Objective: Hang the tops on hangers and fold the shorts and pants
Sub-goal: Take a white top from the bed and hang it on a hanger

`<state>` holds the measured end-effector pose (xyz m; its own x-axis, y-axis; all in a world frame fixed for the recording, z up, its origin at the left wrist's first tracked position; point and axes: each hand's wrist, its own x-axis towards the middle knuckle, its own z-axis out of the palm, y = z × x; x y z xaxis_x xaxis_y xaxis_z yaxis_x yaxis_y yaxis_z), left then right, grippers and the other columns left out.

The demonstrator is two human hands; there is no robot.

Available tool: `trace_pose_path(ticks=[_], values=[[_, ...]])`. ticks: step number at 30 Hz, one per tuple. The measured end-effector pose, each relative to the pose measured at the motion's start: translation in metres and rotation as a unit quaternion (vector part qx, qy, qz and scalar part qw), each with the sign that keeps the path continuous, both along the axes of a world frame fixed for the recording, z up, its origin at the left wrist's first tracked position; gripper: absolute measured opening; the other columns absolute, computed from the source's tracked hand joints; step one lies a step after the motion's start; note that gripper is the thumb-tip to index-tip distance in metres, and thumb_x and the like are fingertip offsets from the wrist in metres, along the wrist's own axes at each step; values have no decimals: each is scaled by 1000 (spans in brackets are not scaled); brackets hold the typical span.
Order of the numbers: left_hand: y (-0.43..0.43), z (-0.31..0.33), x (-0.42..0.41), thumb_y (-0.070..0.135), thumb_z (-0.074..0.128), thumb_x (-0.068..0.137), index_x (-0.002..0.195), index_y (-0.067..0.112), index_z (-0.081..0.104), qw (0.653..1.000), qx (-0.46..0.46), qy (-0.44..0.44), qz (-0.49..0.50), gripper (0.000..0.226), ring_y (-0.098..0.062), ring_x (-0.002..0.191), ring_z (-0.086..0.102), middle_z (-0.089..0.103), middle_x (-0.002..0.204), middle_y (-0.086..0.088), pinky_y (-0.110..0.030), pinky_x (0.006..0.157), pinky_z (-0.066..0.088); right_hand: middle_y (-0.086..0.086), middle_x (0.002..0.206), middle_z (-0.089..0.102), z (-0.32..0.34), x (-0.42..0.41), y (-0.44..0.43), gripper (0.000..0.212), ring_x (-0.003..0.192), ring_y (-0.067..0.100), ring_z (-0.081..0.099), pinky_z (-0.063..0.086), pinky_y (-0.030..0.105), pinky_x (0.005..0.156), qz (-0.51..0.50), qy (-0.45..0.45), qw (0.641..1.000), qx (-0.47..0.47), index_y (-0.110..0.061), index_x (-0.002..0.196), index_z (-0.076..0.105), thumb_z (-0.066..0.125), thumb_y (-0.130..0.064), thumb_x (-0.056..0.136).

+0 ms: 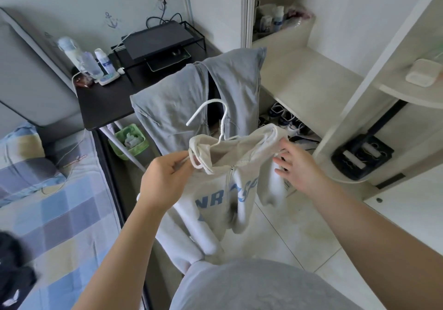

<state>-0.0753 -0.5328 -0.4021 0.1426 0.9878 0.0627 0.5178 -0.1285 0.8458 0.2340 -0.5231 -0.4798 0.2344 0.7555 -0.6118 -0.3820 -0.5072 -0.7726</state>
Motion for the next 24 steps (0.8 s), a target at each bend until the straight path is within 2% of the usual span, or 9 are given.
trace_pose_path(ticks=[4,7,8,13,17,19,21,22,24], values=[[-7,3,-2,58,55,87,88,27,76,999,-26,11,-36,38,-16,62,30,45,64,-17,-35,62,29,7,108,73,12,8,15,39,97,21,71,59,39,82,-102,153,983,-19,-8,113,66,71,-40,91],[-9,0,-7,51,59,92,84,26,74,998,-40,29,-37,31,-14,58,25,33,57,0,-33,58,25,9,88,71,26,1,21,12,55,17,71,60,30,56,-125,150,981,-20,-4,97,64,60,-15,99],[-8,-1,-8,46,61,95,83,27,75,998,-44,41,-34,26,-12,56,25,33,55,3,-31,56,24,10,84,70,33,-3,20,12,53,17,70,60,30,55,-115,126,985,-15,-4,92,64,57,-10,100],[-7,-11,-2,31,60,97,81,28,74,984,-75,159,-29,22,-13,55,33,53,62,-11,-31,55,30,20,94,70,81,-32,24,9,90,33,69,56,42,83,-2,-43,991,124,-3,84,70,62,-7,85],[-6,-9,4,36,58,98,80,24,71,983,-54,173,11,25,-15,55,34,55,62,-7,-30,52,28,6,84,73,115,-65,8,19,83,18,69,52,35,78,125,-172,949,232,-15,88,74,68,-23,72],[-5,-5,1,38,57,98,79,20,70,988,-24,154,9,29,-13,52,30,47,57,-7,-29,51,25,-11,98,72,113,-72,-4,16,94,2,65,47,21,85,231,-284,883,293,-24,98,71,72,-27,82],[-6,0,-5,37,58,99,74,15,66,995,5,103,4,34,-11,51,26,36,51,-1,-28,52,23,-13,132,56,106,-68,-8,35,124,3,50,36,28,107,338,-429,784,295,-26,120,63,73,-35,88],[-8,1,-8,37,58,99,71,14,63,997,17,79,-1,37,-11,52,25,33,50,4,-28,52,22,-11,140,50,104,-65,-10,52,130,8,45,35,36,111,379,-451,764,263,-27,133,54,72,-43,88],[-9,4,-11,36,58,100,66,15,56,997,35,62,-23,40,-10,53,24,30,50,8,-28,53,21,-10,133,53,100,-63,-15,73,123,11,52,43,39,101,413,-423,779,208,-36,145,32,68,-57,86]])
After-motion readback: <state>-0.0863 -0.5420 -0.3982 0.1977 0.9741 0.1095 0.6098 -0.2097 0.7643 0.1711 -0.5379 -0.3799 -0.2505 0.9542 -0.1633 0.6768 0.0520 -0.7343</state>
